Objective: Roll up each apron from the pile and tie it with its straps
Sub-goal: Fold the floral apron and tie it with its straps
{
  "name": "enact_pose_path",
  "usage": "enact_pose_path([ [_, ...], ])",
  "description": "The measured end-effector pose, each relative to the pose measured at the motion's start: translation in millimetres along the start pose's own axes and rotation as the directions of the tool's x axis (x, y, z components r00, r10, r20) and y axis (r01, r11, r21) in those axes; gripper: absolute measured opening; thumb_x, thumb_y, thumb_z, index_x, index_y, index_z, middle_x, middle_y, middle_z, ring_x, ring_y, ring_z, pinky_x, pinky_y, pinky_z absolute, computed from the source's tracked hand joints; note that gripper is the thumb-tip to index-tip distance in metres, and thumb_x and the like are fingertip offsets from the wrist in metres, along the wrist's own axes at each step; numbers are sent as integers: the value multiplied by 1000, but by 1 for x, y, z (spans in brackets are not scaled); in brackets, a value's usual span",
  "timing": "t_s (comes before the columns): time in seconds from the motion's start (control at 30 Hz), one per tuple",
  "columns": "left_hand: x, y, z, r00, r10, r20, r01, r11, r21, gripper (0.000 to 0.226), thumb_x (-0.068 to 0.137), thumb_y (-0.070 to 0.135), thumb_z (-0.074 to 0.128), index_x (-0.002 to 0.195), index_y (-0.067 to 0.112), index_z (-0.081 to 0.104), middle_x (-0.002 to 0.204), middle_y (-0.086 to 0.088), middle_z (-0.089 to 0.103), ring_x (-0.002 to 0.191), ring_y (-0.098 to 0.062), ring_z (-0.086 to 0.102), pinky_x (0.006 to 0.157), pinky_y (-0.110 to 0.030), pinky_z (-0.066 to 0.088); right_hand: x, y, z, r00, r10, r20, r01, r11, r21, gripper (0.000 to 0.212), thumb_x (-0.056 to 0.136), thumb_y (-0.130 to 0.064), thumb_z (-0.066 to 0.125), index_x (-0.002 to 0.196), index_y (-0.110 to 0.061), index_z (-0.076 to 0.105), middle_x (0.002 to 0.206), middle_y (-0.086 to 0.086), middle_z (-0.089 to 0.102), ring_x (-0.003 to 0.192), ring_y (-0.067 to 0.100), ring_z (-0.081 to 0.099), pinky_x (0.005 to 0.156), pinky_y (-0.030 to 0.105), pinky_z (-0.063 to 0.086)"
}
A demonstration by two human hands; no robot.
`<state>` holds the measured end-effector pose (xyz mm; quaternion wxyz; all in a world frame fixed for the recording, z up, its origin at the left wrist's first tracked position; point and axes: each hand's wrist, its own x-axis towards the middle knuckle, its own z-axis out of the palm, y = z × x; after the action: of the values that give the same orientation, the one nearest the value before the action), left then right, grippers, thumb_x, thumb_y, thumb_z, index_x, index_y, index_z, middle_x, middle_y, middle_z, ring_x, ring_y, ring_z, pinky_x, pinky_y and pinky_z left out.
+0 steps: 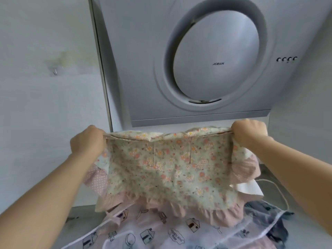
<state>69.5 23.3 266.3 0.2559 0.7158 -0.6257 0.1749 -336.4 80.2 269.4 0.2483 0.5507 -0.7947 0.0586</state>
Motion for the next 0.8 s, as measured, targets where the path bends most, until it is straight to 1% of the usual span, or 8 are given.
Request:
enact_pose_path([
  [0.13,-14,10,-26,990,-117,78,131,968,-212,30,82,-2,46,74,19,66,78,-8,64,74,-30,59,62,-30,42,-3,16,-17,971,35,235,-121,925,361,10,84,1,56,93,-4,59,81,9,60,78,30,61,68,34,51],
  [0.23,-27,19,-39,959,-199,204,284,614,-736,33,94,-2,37,83,15,62,82,-11,67,67,-26,69,74,-39,57,-29,24,-34,855,-91,510,-498,126,858,14,94,5,41,96,0,54,101,23,62,91,40,66,84,46,55],
  [0.33,-52,33,-53,950,-234,208,255,190,-948,27,101,5,31,100,15,56,87,-3,63,61,-11,69,62,-24,58,-56,26,-42,914,-9,406,-363,-467,806,34,95,9,31,85,-8,59,96,21,64,80,32,68,74,42,59],
  [0.4,-69,40,-65,948,-312,-71,56,380,-923,27,100,13,36,101,25,59,88,4,68,68,-6,67,66,-18,53,-70,27,-43,918,348,190,-86,-292,952,32,90,0,40,79,-17,64,91,9,69,75,19,68,75,36,59],
  [0.47,-82,40,-76,861,-338,-380,-151,544,-825,28,96,12,38,103,25,62,92,5,67,76,-11,63,71,-16,47,-82,28,-48,765,639,-81,69,43,997,21,83,-18,44,77,-25,62,76,-12,64,77,11,61,82,32,53],
  [0.53,-83,34,-75,835,-257,-486,-287,550,-784,27,96,5,39,108,13,61,98,-4,62,87,-19,59,82,-27,47,-92,26,-57,660,719,-219,179,132,975,19,80,-24,42,81,-27,60,71,-12,58,75,3,53,81,21,45],
  [0.63,-74,15,-52,888,-84,-451,-251,734,-631,22,96,9,40,99,11,62,88,-6,64,80,-26,60,80,-41,48,-90,23,-57,688,659,-302,203,225,953,18,86,-12,46,90,-14,64,86,0,59,74,0,45,66,1,31],
  [0.8,-62,1,-11,994,36,105,-29,997,-65,37,103,32,29,91,18,62,95,-6,67,91,-28,63,68,-30,36,-50,26,14,965,259,-41,-142,647,749,19,94,-16,42,87,-11,60,89,12,65,76,30,54,69,29,42],
])
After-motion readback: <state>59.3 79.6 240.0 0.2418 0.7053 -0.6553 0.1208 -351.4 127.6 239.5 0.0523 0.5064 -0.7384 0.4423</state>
